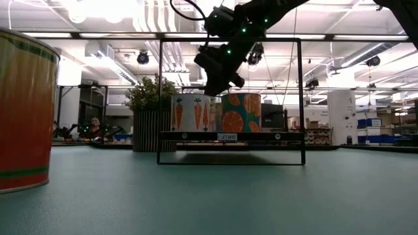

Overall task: Pick and place cans onto a shelf
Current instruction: Put the canned peaches on the shelf

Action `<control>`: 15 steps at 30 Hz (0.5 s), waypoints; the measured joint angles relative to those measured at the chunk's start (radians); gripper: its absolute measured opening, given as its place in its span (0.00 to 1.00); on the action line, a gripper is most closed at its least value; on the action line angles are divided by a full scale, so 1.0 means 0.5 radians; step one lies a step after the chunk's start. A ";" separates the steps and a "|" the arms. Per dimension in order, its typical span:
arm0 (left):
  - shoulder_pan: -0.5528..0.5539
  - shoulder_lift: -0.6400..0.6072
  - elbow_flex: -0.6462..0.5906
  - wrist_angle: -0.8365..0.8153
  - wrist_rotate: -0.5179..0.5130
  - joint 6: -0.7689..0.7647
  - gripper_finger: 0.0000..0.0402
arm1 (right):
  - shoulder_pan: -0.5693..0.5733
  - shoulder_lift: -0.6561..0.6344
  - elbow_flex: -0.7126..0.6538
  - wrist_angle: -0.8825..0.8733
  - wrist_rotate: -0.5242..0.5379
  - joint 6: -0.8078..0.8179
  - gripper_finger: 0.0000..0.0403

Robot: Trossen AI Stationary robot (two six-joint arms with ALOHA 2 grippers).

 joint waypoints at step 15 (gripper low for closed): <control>0.000 -0.001 0.000 0.002 0.000 0.000 0.80 | 0.000 0.062 0.003 0.152 -0.007 -0.043 0.03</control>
